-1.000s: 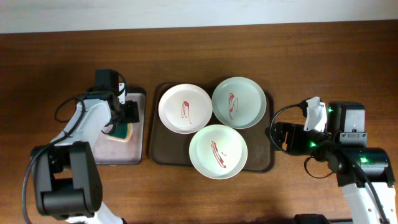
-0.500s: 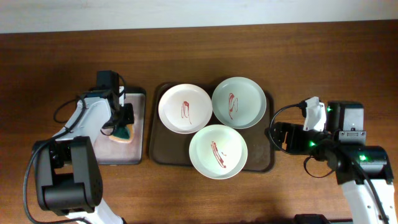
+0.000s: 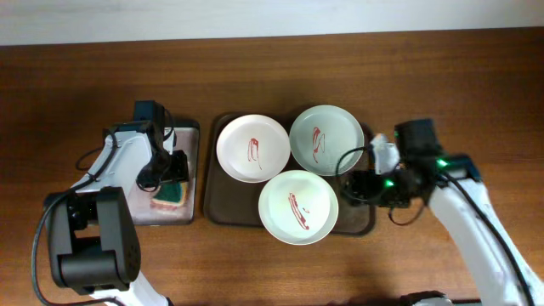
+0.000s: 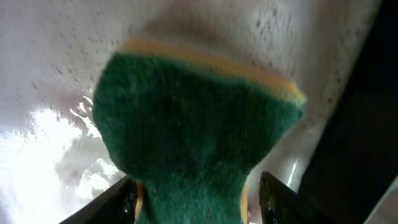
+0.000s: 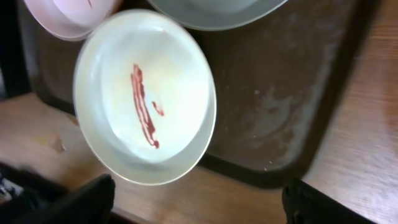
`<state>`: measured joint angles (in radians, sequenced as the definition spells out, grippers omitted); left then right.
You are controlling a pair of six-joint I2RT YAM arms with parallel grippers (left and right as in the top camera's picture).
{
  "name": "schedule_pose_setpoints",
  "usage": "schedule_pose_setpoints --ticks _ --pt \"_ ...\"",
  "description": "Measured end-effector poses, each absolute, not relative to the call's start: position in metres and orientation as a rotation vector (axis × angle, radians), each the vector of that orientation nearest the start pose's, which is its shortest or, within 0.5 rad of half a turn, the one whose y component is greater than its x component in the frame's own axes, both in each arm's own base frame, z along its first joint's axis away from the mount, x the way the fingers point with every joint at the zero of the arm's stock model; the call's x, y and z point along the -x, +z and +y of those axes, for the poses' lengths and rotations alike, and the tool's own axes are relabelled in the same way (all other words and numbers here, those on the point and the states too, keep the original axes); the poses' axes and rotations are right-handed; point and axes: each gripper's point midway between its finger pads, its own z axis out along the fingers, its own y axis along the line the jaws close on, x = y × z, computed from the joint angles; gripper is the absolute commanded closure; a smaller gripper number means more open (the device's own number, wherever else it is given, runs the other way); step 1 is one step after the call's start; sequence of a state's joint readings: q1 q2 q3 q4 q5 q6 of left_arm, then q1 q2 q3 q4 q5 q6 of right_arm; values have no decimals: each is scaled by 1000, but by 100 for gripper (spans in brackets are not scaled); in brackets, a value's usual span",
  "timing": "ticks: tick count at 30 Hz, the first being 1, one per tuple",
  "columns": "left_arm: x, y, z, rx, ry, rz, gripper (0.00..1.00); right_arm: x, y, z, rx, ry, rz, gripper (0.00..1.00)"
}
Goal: Clean dirty plates on tray and stack at the side
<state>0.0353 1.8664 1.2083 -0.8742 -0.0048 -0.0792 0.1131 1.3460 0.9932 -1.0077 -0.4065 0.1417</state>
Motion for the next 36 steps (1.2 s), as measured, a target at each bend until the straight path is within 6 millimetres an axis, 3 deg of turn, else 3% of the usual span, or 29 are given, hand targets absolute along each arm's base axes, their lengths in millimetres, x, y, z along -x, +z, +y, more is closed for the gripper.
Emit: schedule_pose_setpoints --ticks 4,6,8,10,12,21,24,26,27,30,32,33,36 --pt "-329 18 12 182 4 3128 57 -257 91 106 55 641 2987 21" --pt "-329 18 12 181 4 3130 77 -263 78 110 66 642 3006 23" --pt "-328 18 12 192 2 3131 84 -266 68 113 73 642 3025 26" --pt "-328 18 12 192 3 3132 99 -269 59 116 82 643 3038 28" --pt "-328 18 11 189 -6 3132 100 -270 51 118 89 642 3056 31" --pt "-328 18 10 193 -18 3132 100 -270 17 118 62 639 3138 67" --pt "-328 18 10 194 -19 3132 93 -270 13 118 59 639 3148 77" --pt "-329 18 10 191 -18 3131 77 -270 13 118 62 639 3147 82" --pt "-329 18 10 195 -19 3128 75 -270 13 119 59 642 3147 84" --pt "-330 18 10 201 -19 3124 81 -270 14 119 59 644 3147 90" --pt "-330 18 10 196 -19 3123 97 -270 14 119 61 645 3146 92" --pt "-330 18 10 202 -20 3124 100 -270 14 119 62 644 3146 94" --pt "-330 18 9 196 -22 3123 100 -270 14 119 64 644 3145 96"
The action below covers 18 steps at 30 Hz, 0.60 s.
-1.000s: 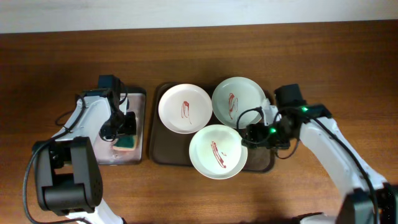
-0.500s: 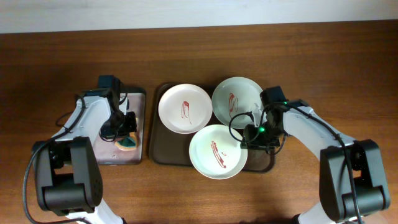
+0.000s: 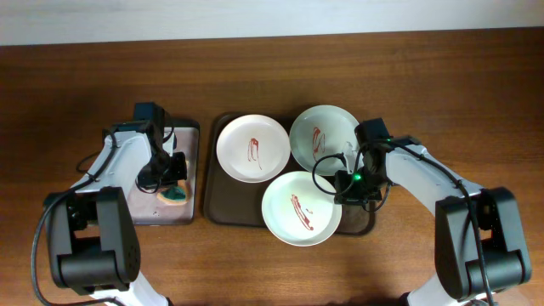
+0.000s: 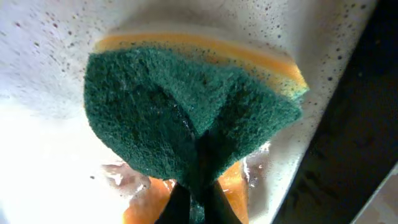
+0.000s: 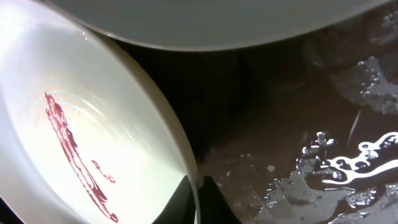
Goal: Clean dirty plates on tray and stack at the side
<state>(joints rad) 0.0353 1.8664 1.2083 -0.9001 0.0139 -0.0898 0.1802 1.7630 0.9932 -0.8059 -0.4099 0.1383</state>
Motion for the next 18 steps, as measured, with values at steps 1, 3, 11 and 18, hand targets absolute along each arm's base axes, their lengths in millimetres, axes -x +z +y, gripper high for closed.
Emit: schedule_pose_setpoints --ticks 1,3,11,18 --pt "-330 18 9 196 -24 3123 100 -270 14 119 67 645 3144 96" --pt "-330 18 9 196 -25 3123 100 -272 14 119 70 645 3137 96" --pt "-366 72 9 179 -38 2912 100 -292 14 123 98 646 3050 96" --pt "-380 146 9 160 -48 2674 100 -297 11 115 97 568 3042 96"
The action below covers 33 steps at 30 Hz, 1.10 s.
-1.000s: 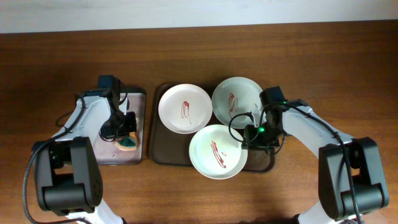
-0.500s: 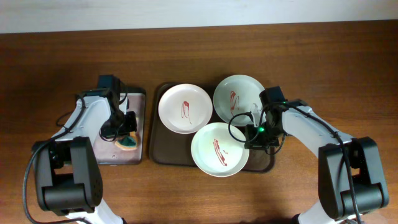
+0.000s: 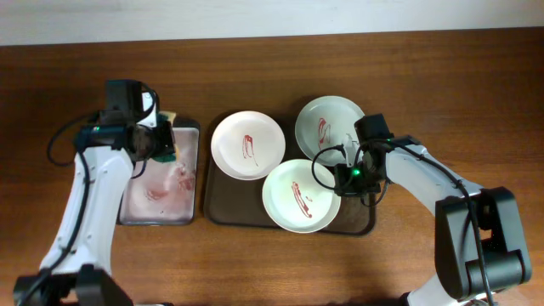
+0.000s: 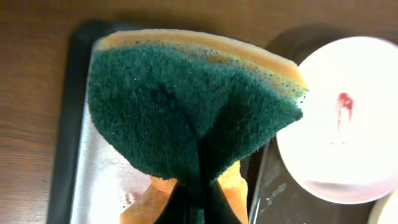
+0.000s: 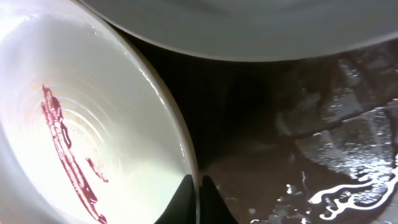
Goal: Clean dirty plates on tray and stack at the side
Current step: 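Lift the sponge with the left gripper toward the front plate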
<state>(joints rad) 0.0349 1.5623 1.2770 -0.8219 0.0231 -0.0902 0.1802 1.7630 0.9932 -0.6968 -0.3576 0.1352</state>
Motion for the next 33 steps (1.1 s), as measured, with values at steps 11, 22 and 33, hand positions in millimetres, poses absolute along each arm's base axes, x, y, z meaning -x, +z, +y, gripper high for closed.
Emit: schedule_pose_setpoints --ticks 11,22,33 --pt "-377 177 9 154 -50 2586 100 -298 10 111 96 525 3042 96" --pt "-393 207 16 156 18 2440 100 -299 10 110 95 514 3043 96" --pt "-385 216 23 163 211 2420 100 -299 9 110 96 513 3043 96"
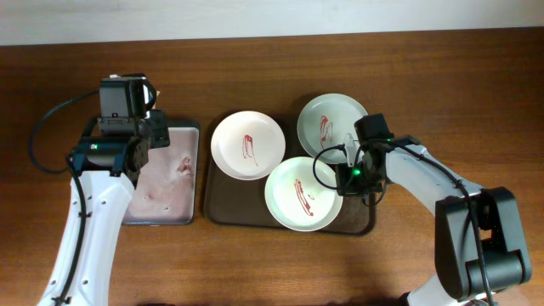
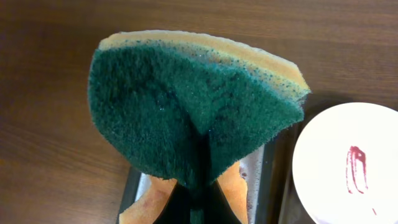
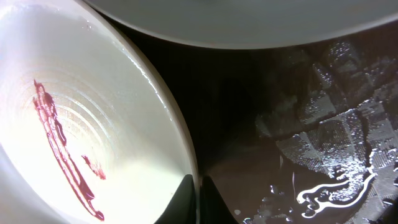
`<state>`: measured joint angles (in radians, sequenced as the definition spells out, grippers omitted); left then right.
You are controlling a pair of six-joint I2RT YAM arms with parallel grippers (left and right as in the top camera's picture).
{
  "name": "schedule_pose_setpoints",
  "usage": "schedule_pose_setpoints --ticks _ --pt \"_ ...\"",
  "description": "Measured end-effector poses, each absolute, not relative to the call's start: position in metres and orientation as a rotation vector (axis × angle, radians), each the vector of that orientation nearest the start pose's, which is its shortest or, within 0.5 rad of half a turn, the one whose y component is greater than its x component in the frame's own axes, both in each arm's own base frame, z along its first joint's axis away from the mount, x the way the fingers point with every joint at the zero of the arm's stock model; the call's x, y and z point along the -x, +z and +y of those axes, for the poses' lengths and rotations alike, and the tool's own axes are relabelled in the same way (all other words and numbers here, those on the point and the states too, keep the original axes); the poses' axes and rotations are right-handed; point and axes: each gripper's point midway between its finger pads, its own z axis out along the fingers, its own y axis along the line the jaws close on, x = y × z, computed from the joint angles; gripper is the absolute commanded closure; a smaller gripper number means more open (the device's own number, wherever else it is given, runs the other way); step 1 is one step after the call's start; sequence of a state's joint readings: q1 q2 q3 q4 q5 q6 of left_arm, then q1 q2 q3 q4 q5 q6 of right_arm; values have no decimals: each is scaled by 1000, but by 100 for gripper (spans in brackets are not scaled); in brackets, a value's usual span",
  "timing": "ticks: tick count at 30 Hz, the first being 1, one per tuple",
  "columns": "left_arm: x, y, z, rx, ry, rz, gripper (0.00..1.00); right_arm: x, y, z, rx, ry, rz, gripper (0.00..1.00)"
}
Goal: Clean dirty plates on tray and stack at the side
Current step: 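Lift the sponge with the left gripper toward the front plate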
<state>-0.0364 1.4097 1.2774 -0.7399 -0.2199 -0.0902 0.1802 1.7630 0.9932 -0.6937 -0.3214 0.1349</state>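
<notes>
Three red-smeared plates sit on the brown tray (image 1: 229, 208). My right gripper (image 1: 342, 180) is shut on the right rim of the front plate (image 1: 302, 194); in the right wrist view the fingers (image 3: 198, 186) pinch that rim (image 3: 93, 124). A white plate (image 1: 248, 144) lies at the tray's left and a pale green plate (image 1: 333, 121) at its back right. My left gripper (image 1: 140, 140) is shut on a folded green-and-yellow sponge (image 2: 193, 106), held above the far end of the wash tray; the jaws (image 2: 200, 186) squeeze its lower part.
A grey wash tray (image 1: 166, 187) with soapy water and pink traces lies left of the brown tray. The brown tray's floor (image 3: 298, 124) is wet beside the held plate. Bare wooden table (image 1: 476, 102) surrounds both trays.
My left gripper with the sponge has risen a little and moved toward the wash tray's far edge, with bare table now behind the sponge. The right gripper and its plate have barely shifted.
First my left gripper stood open around the sponge in the wash tray and my right gripper hung open right of the brown tray. Then both were shut, on the sponge and on the front plate's rim. The sponge then hung above the wash tray, and now higher.
</notes>
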Motion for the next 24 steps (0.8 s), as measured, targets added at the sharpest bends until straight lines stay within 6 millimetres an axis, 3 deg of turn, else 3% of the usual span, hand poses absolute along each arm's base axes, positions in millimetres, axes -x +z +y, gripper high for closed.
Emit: schedule_pose_setpoints --ticks 11,18,24 --pt "-380 207 27 170 237 2447 100 -299 9 110 95 512 3043 96" --pt "-349 144 27 215 241 2594 100 -299 9 109 94 508 3043 96" --pt "-317 86 14 277 131 2712 100 -299 9 109 94 503 3043 96"
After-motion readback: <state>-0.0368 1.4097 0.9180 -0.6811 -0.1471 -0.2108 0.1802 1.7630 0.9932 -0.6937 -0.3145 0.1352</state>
